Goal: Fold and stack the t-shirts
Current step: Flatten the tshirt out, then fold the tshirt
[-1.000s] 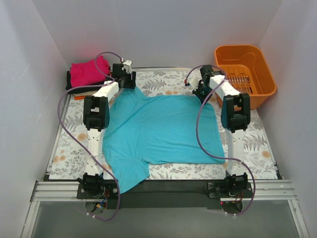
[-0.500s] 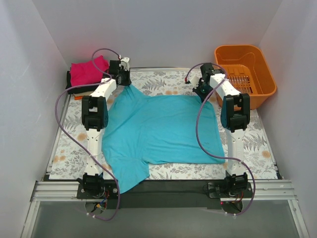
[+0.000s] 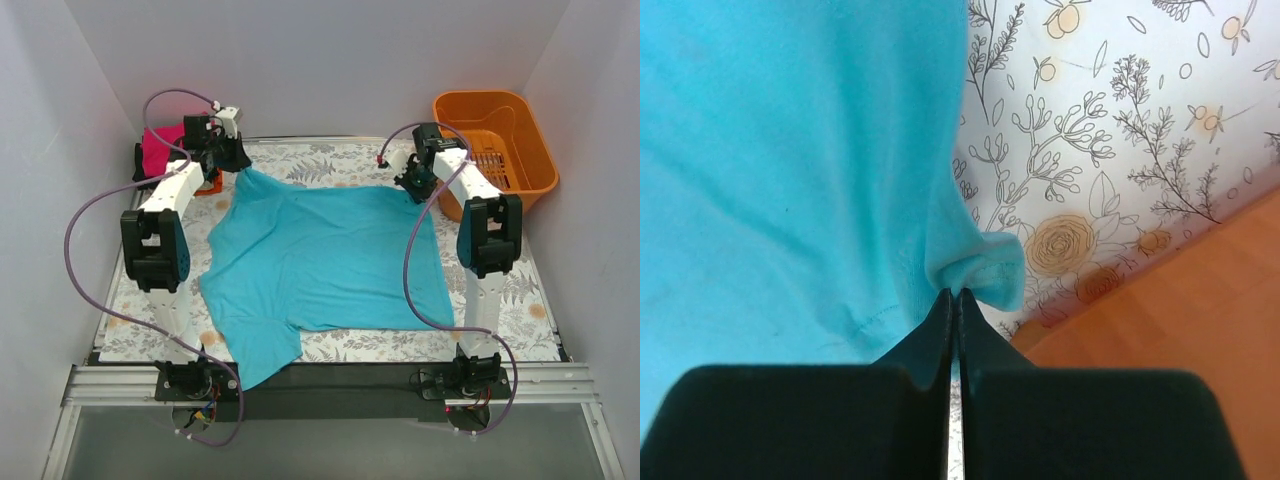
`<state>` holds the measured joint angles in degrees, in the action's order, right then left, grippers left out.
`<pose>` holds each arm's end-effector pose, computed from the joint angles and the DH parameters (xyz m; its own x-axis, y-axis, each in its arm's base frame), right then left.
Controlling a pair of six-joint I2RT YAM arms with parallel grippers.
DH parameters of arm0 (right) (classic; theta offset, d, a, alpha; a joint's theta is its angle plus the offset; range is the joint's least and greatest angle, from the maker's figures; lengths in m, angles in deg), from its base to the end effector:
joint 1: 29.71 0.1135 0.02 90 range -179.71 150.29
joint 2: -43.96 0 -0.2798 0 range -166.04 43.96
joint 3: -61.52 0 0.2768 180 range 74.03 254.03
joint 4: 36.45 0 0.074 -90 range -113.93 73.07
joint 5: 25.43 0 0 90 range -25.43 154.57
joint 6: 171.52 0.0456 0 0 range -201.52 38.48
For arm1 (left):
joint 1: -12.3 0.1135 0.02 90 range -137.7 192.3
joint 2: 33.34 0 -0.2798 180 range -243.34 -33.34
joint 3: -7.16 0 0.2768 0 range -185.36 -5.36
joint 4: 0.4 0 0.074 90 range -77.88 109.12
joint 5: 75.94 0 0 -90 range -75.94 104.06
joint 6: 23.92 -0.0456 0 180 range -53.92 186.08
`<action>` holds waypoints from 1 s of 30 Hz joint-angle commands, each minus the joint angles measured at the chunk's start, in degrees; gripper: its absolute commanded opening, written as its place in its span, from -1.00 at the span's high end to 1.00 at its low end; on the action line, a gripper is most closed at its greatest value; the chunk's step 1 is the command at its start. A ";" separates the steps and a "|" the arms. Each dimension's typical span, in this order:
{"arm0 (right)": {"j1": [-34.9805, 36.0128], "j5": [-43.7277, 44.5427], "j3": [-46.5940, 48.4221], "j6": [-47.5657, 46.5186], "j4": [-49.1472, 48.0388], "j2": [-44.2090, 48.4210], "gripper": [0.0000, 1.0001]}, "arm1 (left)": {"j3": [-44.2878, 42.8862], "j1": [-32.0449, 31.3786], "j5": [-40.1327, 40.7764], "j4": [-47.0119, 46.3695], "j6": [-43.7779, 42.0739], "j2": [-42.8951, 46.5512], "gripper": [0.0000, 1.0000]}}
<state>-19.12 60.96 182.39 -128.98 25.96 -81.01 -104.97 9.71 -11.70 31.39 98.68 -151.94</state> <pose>0.4950 0.0955 0.2134 -0.4562 -0.8334 -0.3120 -0.8049 0.5360 -0.2546 0.5179 -0.0433 0.2567 -0.7267 -0.4529 -0.5165 -0.0118 0.7600 -0.6498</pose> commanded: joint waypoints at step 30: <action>-2.68 -3.94 -25.74 -12.13 -8.32 12.99 0.97 | 40.90 1.27 -2.54 4.72 -15.37 31.32 1.00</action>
<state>-21.70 56.94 155.66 -138.71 18.05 -69.64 -63.77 10.69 -14.98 35.36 84.56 -126.04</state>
